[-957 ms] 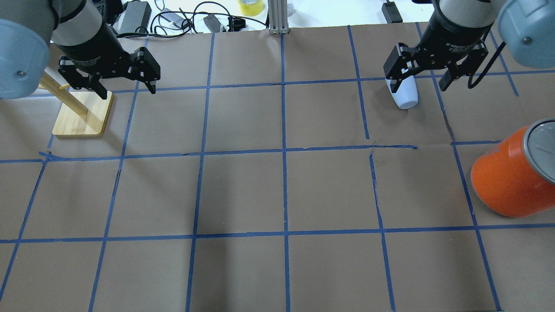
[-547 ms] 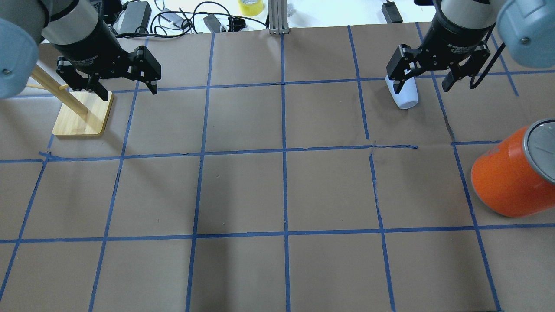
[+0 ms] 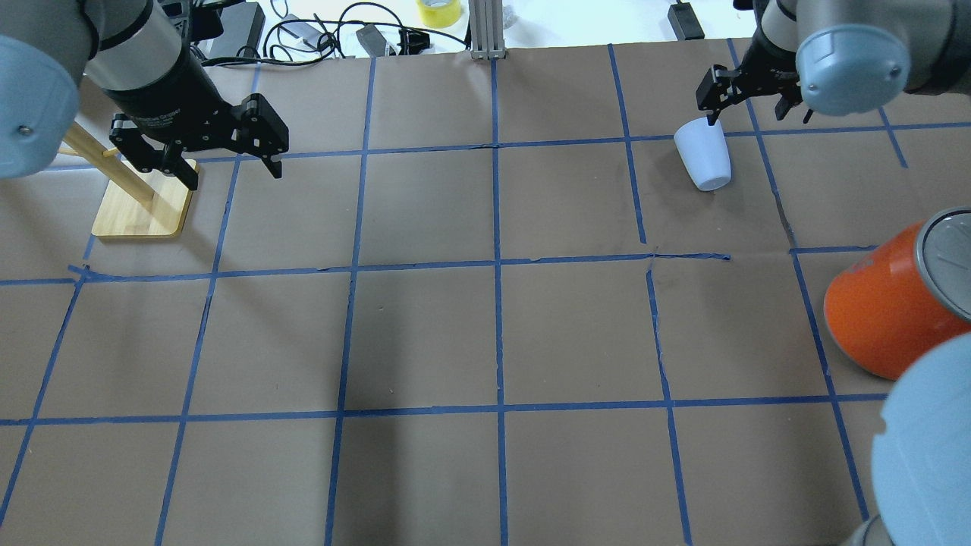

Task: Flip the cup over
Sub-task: 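Lift the light-blue cup with the right gripper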

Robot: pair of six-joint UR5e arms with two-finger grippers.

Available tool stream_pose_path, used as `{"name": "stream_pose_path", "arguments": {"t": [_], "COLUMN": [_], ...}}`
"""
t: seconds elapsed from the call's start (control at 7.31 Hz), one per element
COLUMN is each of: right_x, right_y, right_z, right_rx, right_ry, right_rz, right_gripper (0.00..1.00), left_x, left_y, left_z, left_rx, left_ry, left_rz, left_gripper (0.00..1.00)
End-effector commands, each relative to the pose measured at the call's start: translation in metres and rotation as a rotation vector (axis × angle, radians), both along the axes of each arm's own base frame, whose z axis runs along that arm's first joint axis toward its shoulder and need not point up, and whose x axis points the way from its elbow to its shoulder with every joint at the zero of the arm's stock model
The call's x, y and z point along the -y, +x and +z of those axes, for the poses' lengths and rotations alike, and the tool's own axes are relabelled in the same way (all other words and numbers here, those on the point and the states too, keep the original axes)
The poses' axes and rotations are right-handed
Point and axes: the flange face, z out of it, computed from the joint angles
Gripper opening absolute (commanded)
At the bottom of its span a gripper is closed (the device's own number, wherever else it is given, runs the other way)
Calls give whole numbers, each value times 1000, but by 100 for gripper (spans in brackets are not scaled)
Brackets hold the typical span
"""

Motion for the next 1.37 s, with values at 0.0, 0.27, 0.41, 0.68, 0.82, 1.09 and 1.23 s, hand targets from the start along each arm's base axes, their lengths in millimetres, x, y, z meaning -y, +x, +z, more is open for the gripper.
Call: {"name": "stream_pose_path", "arguments": {"t": [0.0,0.27,0.41,0.68,0.82,1.09,1.23], "right_x": [41,47,51,56,56,61,61], "right_y": [-9,-3,-4,-33,-40,-38,-38], "right_z": [-56,-80,-93,-113,-119,-130,-133], "right_rx": [2,74,72,65,68,80,82], "right_ry": [9,22,4,1,6,-9,-4], "right_rz": [13,36,35,22,13,18,16], "right_gripper": [100,100,100,100,100,100,100], "left_x": [0,-1,-1,-1,-1,-1,-1], "left_y": [1,0,1,0,0,0,0], "left_z": [-1,-13,-14,-14,-14,-14,-14], "left_rx": [4,2,4,2,1,1,1], "left_ry": [2,14,11,10,10,7,5], "left_rz": [-1,-1,-1,-1,-1,-3,-3], "left_gripper": [100,100,100,100,100,100,100]}}
